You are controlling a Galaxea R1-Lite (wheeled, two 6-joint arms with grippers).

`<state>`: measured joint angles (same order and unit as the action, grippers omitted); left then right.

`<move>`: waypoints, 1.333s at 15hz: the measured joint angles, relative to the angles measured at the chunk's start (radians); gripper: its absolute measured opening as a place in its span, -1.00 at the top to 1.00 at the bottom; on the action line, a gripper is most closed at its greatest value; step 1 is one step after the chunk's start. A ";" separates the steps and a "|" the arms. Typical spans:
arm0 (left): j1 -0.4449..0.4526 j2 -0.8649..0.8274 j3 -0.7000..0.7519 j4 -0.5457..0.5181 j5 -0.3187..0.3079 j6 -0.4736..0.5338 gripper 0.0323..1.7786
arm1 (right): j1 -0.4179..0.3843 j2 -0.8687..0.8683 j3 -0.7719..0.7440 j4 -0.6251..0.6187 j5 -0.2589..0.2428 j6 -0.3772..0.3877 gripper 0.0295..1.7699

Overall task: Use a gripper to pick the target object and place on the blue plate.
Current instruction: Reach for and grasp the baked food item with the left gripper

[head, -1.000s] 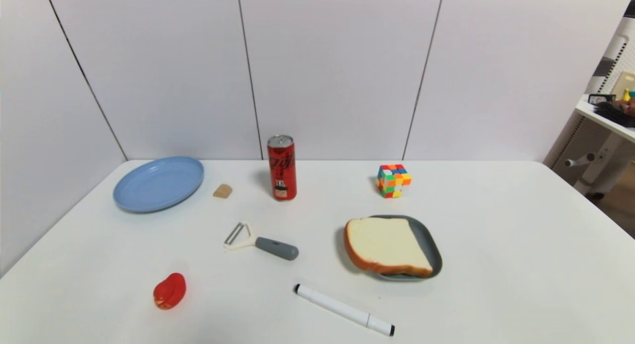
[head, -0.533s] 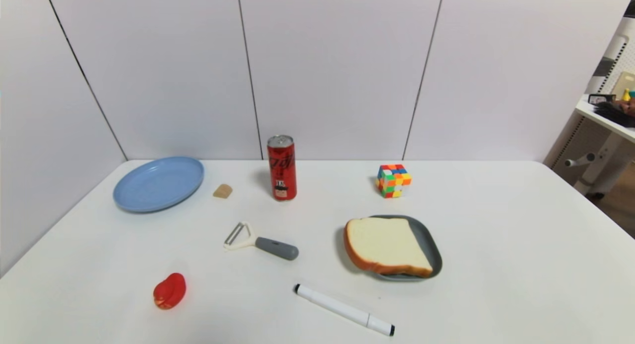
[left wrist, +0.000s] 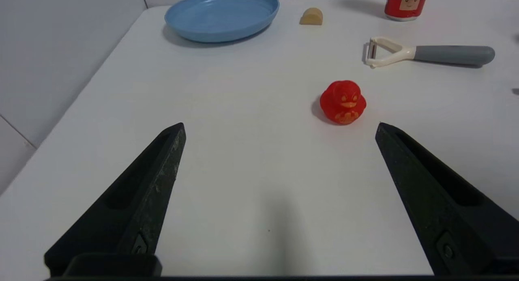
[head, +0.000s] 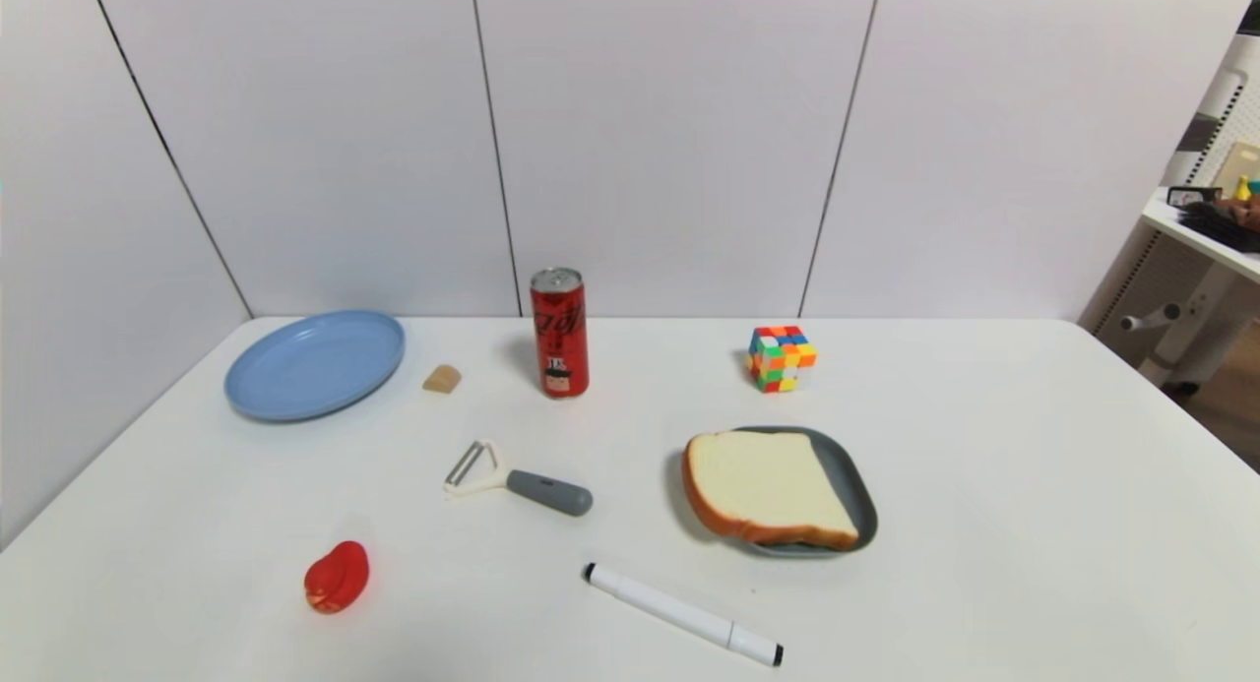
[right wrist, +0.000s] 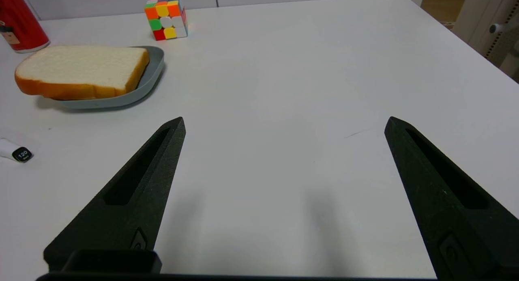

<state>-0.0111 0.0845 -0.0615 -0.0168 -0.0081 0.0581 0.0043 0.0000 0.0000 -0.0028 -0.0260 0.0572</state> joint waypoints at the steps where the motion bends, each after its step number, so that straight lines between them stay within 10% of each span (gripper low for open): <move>1: -0.006 0.044 -0.032 -0.017 -0.015 0.013 -0.90 | 0.000 0.000 0.000 0.000 0.000 0.000 -0.92; 12: -0.531 0.792 -0.701 -0.059 -0.090 0.160 -0.90 | 0.000 0.000 0.000 0.000 0.000 0.000 -0.92; 20: -0.731 1.275 -0.927 -0.199 -0.123 0.111 -0.90 | 0.000 0.000 0.000 0.000 0.000 0.000 -0.92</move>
<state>-0.7421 1.3596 -0.9885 -0.2153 -0.1313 0.1691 0.0043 0.0000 0.0000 -0.0023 -0.0264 0.0577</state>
